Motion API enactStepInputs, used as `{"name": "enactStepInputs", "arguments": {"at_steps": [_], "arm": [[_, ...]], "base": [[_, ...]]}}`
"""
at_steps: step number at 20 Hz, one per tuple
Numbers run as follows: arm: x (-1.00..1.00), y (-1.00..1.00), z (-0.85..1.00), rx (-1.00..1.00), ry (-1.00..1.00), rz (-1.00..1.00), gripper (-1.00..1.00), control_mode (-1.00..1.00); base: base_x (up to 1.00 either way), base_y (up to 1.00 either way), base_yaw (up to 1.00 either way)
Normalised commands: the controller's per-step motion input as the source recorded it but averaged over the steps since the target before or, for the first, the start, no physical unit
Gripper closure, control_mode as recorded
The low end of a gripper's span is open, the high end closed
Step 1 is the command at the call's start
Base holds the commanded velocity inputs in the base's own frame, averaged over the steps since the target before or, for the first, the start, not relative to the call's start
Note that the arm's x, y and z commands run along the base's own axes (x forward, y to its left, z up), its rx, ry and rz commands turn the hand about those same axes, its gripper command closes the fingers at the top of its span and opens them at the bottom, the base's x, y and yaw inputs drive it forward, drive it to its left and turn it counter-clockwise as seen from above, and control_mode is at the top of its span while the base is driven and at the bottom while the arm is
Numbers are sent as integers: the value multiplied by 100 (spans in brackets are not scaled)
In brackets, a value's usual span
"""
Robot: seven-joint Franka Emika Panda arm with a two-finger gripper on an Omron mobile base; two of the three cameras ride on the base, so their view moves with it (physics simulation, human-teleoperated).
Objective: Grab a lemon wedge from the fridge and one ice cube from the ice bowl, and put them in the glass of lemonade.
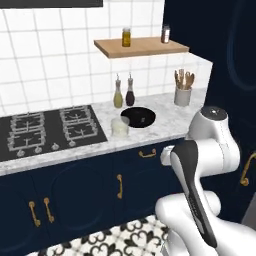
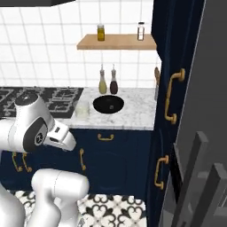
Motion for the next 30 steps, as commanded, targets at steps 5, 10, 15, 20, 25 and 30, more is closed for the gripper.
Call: {"name": "enactStepInputs", "arguments": {"at_steps": [5, 10, 15, 20, 25, 30], "arm": [[0, 0, 0, 0, 0, 0, -100, 100], [0, 0, 0, 0, 0, 0, -100, 100], [0, 0, 0, 0, 0, 0, -100, 100], [0, 0, 0, 0, 0, 0, -100, 100], [0, 0, 0, 0, 0, 0, -100, 100], [0, 0, 0, 0, 0, 0, -100, 100]], "base": [[-57, 0, -63], [-36, 2, -72], [-14, 5, -74], [0, 14, -80], [0, 19, -82], [-13, 19, -80]]}}
